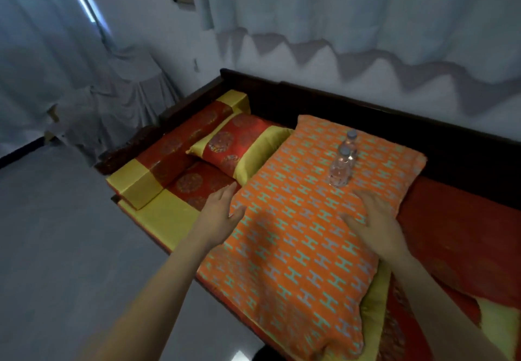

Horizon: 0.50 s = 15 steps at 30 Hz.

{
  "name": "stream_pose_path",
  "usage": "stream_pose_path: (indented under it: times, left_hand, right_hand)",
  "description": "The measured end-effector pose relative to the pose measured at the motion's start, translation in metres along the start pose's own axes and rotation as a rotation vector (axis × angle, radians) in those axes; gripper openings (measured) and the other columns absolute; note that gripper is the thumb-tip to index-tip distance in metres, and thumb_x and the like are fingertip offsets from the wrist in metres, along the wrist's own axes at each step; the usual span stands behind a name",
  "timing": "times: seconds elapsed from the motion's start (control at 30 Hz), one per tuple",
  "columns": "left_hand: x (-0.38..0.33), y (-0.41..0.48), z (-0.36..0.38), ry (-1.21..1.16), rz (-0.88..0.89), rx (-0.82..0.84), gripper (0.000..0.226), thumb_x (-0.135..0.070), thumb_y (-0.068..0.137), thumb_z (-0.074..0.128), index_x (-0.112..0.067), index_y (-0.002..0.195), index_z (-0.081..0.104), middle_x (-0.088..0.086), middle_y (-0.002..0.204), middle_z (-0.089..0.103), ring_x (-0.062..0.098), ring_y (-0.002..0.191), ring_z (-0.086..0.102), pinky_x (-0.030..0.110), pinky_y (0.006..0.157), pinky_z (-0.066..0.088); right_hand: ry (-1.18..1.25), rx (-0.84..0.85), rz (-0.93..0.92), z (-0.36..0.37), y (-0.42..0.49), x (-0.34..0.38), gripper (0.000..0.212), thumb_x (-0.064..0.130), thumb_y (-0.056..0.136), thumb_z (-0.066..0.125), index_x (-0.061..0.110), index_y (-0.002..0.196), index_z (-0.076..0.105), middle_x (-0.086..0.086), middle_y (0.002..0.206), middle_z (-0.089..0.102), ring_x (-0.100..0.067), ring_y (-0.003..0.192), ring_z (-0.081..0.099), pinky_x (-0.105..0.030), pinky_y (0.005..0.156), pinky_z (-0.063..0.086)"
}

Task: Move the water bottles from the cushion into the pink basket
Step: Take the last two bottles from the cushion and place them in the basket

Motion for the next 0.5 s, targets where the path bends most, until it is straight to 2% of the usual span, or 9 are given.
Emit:
stream_pose_path:
  times: [0.2, 0.3, 0.4, 0.5]
  left_hand:
    - [-0.021, 0.103, 0.030, -0.054, 0.147, 0.126, 0.066, -0.038, 0.094, 0.051, -0.014, 0.149, 0.023, 0.011, 0.148, 0.037, 0.027, 0.135, 0.034, 0.036, 0.108, 0.032]
    - [-0.027, 0.138, 0.044, -0.082, 0.187, 0.154, 0.065, -0.038, 0.094, 0.052, -0.012, 0.148, 0.026, 0.011, 0.150, 0.036, 0.028, 0.137, 0.033, 0.038, 0.110, 0.032]
    - [-0.037, 0.171, 0.064, -0.100, 0.239, 0.229, 0.064, -0.036, 0.095, 0.051, -0.011, 0.148, 0.025, 0.010, 0.152, 0.032, 0.026, 0.140, 0.029, 0.034, 0.112, 0.025]
    - [-0.050, 0.217, 0.083, -0.100, 0.283, 0.280, 0.065, -0.036, 0.095, 0.050, -0.010, 0.148, 0.025, 0.011, 0.152, 0.033, 0.026, 0.140, 0.030, 0.035, 0.112, 0.025]
  right_hand:
    - [0.030, -0.043, 0.184, 0.008, 0.038, -0.030, 0.061, 0.033, 0.076, 0.069, 0.003, 0.127, 0.055, -0.020, 0.128, 0.056, -0.039, 0.119, 0.050, -0.046, 0.101, 0.037]
    - [0.014, -0.037, 0.244, 0.012, 0.060, -0.043, 0.062, 0.029, 0.077, 0.074, 0.004, 0.130, 0.053, -0.021, 0.132, 0.053, -0.040, 0.122, 0.048, -0.051, 0.104, 0.036]
    - [0.012, -0.055, 0.304, 0.015, 0.086, -0.054, 0.064, 0.024, 0.078, 0.077, 0.006, 0.133, 0.051, -0.021, 0.136, 0.049, -0.039, 0.127, 0.042, -0.047, 0.108, 0.032]
    - [0.025, -0.072, 0.378, 0.020, 0.116, -0.068, 0.066, 0.026, 0.078, 0.077, 0.008, 0.136, 0.049, -0.019, 0.138, 0.048, -0.038, 0.129, 0.040, -0.046, 0.107, 0.031]
Point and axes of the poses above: each hand's wrist, its own y-axis towards the middle knuckle, its own z-axis out of the palm, x = y × z, the point moved 8 cm from there along y, towards the middle knuckle
